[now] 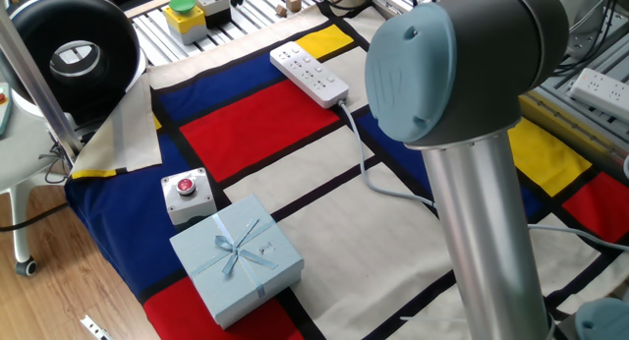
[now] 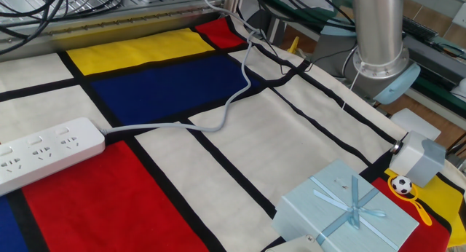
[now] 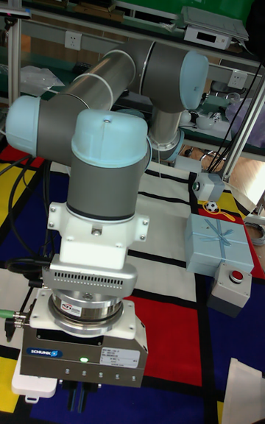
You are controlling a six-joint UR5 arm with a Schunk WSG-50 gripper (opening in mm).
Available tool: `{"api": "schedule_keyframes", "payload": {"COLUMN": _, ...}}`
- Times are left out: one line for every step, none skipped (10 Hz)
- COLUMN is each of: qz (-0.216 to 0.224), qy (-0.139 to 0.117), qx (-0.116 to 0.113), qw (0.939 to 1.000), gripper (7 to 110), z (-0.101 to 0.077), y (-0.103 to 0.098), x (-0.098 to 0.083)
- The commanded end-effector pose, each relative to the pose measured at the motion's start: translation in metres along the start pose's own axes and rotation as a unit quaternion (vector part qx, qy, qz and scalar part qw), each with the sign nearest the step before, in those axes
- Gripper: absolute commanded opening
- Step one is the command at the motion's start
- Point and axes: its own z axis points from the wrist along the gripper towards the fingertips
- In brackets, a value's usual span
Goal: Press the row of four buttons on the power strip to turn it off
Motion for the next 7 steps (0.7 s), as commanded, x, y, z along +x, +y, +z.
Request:
{"api": "schedule_keyframes", "payload": {"qz": 0.003, "qy": 0.008, "qx": -0.009, "qw": 0.9999, "gripper": 7, "z": 0.0, "y": 0.0014, "x": 0.0032}}
{"api": "schedule_keyframes", "payload": {"qz": 0.001, "qy": 0.009, "qx": -0.009, "qw": 0.9999, "gripper": 7, "z": -0.0001, "y": 0.0011, "x": 0.004}}
{"api": "schedule_keyframes", "payload": {"qz": 0.0, "qy": 0.01, "qx": -0.009, "qw": 0.9999, "gripper": 7, "z": -0.0002, "y": 0.0011, "x": 0.0045}}
{"api": "schedule_keyframes", "payload": {"qz": -0.001, "qy": 0.01, "qx": -0.012, "qw": 0.9999, "gripper": 7, "z": -0.0003, "y": 0.0025, "x": 0.0045}}
{"api": "schedule_keyframes", "payload": {"qz": -0.001, "qy": 0.009, "qx": -0.012, "qw": 0.9999, "gripper": 7, "z": -0.0005, "y": 0.0028, "x": 0.0042}}
{"api": "schedule_keyframes", "payload": {"qz": -0.002, "qy": 0.009, "qx": -0.013, "qw": 0.9999, "gripper": 7, "z": -0.0004, "y": 0.0032, "x": 0.0041}}
{"api": "schedule_keyframes", "payload": {"qz": -0.002, "qy": 0.009, "qx": -0.013, "qw": 0.9999, "gripper": 7, "z": 0.0, "y": 0.0032, "x": 0.004}}
